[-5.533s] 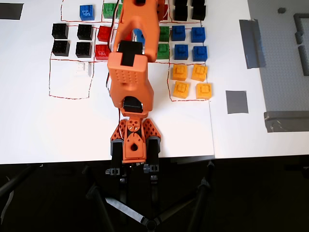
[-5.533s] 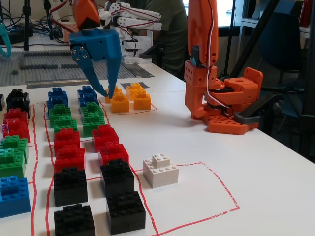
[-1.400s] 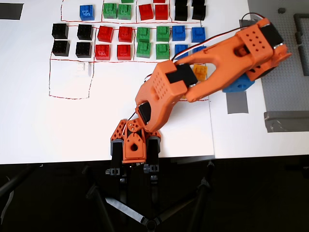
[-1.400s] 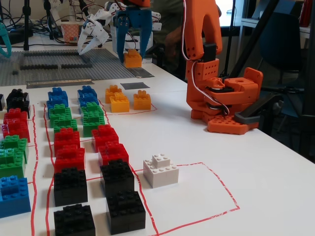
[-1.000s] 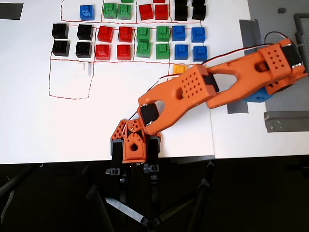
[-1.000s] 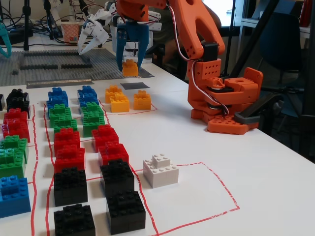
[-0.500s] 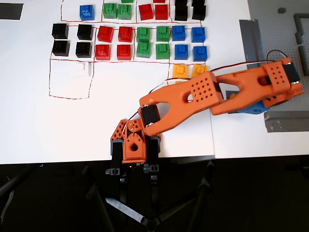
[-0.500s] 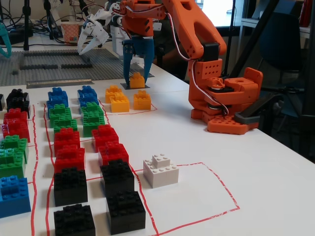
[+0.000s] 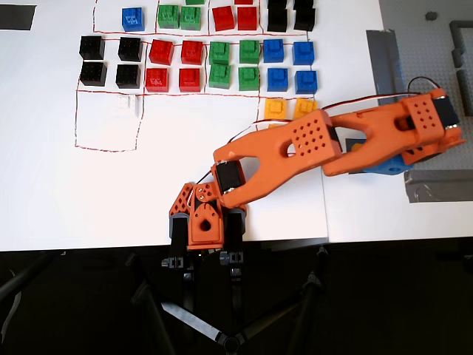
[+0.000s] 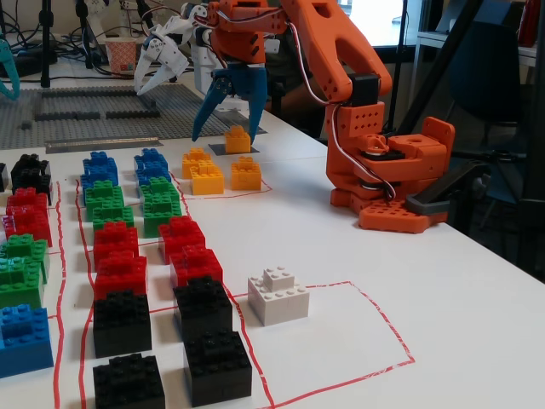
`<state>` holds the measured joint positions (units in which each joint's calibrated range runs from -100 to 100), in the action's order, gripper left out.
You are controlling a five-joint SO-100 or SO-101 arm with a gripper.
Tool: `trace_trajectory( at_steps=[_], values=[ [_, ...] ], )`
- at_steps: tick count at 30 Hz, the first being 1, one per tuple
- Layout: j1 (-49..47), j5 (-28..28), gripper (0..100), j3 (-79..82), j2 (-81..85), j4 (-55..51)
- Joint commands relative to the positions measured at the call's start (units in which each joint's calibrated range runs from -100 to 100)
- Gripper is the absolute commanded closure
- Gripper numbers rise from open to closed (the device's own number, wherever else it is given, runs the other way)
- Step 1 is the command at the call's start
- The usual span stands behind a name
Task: Grab the block and put it in the grey marker
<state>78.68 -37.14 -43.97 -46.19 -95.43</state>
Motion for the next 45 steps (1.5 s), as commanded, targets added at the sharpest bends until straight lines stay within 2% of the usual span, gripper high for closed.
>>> trace_trajectory(
  at_steps=[1, 11, 16, 22, 33, 39, 45],
  values=[
    [1.77, -1.27, 60, -7.09, 10.87, -1.95],
    [4.6, -3.27, 68, -6.09, 26.16, -4.32],
    [-0.89, 0.78, 83, 2.99, 34.27, -4.32],
    [-13.62, 9.43, 99, 14.61, 41.79, -3.83],
    [-44.49, 26.91, 100, 37.03, 51.54, -0.16],
    [-63.71, 35.16, 100, 43.93, 54.14, 2.78],
    [-76.1, 41.27, 100, 46.11, 51.2, 4.66]
  ],
)
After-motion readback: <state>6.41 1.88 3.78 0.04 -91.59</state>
